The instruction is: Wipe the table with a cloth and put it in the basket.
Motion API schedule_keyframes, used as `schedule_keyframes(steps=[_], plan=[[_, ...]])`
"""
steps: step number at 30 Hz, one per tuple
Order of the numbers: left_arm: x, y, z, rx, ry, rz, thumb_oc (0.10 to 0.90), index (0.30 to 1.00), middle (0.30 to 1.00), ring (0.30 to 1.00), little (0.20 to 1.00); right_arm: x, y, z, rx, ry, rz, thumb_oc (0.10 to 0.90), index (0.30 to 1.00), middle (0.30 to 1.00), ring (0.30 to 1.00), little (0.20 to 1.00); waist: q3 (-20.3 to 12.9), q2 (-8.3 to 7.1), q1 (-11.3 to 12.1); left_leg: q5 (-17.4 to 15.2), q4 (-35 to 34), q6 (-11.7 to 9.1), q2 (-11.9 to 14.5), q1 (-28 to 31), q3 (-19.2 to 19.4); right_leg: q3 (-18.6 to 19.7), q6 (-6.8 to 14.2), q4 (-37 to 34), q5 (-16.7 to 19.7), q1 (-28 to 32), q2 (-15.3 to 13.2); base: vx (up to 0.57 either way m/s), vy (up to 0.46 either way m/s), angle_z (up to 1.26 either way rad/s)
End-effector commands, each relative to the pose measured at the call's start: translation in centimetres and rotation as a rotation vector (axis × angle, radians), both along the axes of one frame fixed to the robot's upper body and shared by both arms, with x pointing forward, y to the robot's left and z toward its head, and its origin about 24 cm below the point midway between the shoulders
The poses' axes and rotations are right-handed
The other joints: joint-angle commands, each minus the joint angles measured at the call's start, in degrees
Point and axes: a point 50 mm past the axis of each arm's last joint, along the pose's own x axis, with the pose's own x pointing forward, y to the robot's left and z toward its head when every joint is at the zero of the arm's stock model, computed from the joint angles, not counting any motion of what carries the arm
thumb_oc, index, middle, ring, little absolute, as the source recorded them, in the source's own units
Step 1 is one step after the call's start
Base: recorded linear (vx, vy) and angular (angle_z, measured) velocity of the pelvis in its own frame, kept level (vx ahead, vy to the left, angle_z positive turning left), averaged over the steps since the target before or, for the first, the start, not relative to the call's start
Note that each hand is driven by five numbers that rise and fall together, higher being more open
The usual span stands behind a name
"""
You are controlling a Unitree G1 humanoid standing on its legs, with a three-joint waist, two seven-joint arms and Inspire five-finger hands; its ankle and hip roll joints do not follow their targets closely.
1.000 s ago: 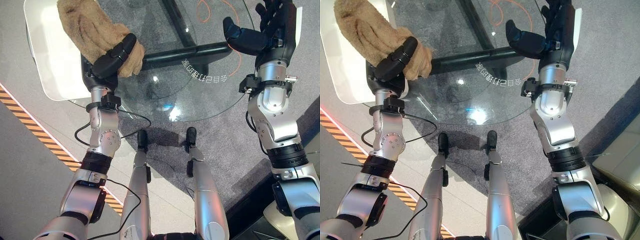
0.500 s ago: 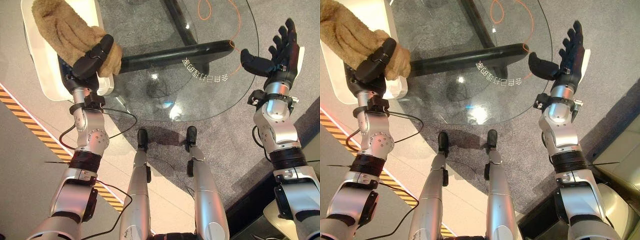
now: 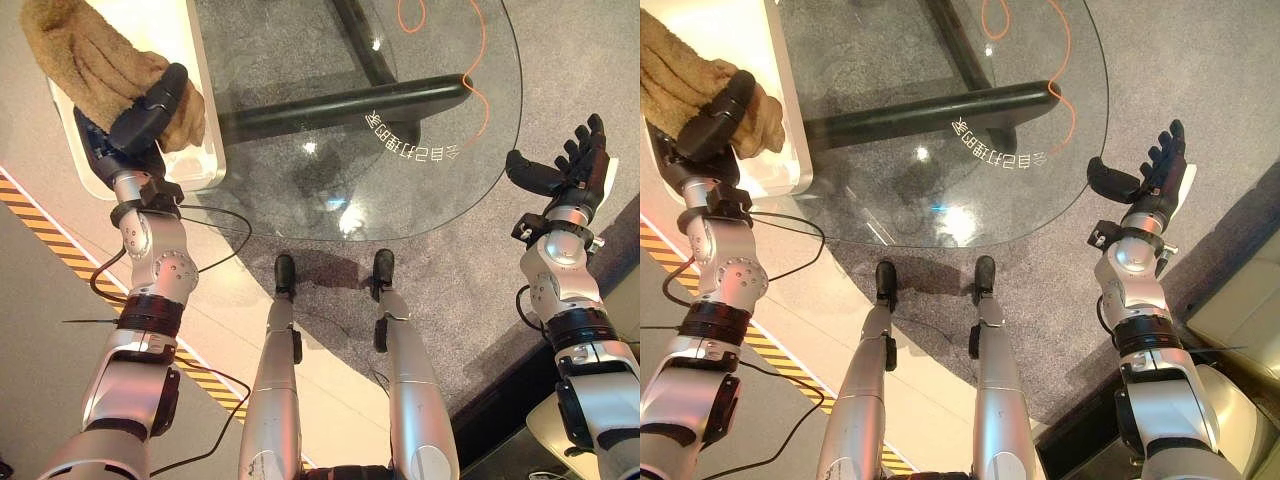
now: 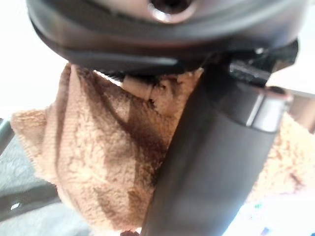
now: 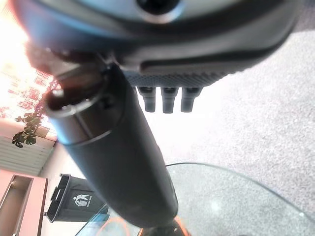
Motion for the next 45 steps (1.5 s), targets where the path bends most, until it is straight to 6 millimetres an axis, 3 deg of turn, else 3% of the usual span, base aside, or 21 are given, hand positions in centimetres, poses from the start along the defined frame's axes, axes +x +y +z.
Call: schedule_keyframes(steps=[1,12,22,35,45], plan=[[-3.0,3.9,7.8,0.033,-0.285,0.262,0.100,0.300,0.300,0.300,0.200,-1.4,-3.3,2.7,-0.030,-0.128,-0.076,0.800,0.900,0.900,0.900,0.900,-1.61,-0.28,0.48,-3.30,3.93,2.20,-2.21,-0.70,4.63,-2.90,-1.03,4.34,-6.49,1.97,2.86,0.00,0.000,0.00],[-2.5,6.6,8.3,0.041,-0.019,0.552,0.100,0.300,0.300,0.300,0.200,-1.5,-4.4,-2.3,0.000,0.077,-0.056,0.800,0.900,0.900,0.900,0.900,-1.61,-0.29,-0.13,-3.68,5.48,2.12,-1.73,-2.70,4.55,-2.65,-1.52,5.32,-7.28,0.23,3.32,0.00,0.000,0.00],[-1.5,7.9,8.6,0.117,0.210,0.645,0.100,0.300,0.300,0.300,0.200,-1.8,-4.4,-5.8,0.001,0.228,-0.021,0.800,0.900,0.900,0.900,0.900,-1.61,-0.41,-1.01,-3.97,6.07,2.16,-1.27,-3.73,4.88,-2.07,-1.64,5.47,-7.68,-0.74,3.61,0.00,0.012,0.00],[-0.3,8.3,8.7,0.232,0.428,0.649,0.100,0.300,0.300,0.300,0.200,-1.8,-3.6,-8.1,-0.047,0.361,0.009,0.800,0.900,0.900,0.900,0.900,-1.61,-0.11,-1.98,-3.70,5.91,2.23,-0.99,-4.99,5.32,-1.37,-1.66,5.39,-7.52,-2.25,3.91,0.00,0.028,-0.02],[0.0,8.5,8.9,0.276,0.558,0.672,0.100,0.300,0.300,0.300,0.200,-1.4,-3.1,-7.9,-0.073,0.370,0.031,0.800,0.900,0.900,0.900,0.900,-1.61,-0.45,-2.84,-3.39,5.61,2.24,-0.76,-5.55,5.47,-0.90,-1.60,4.93,-7.01,-2.90,4.12,0.00,0.002,0.00]])
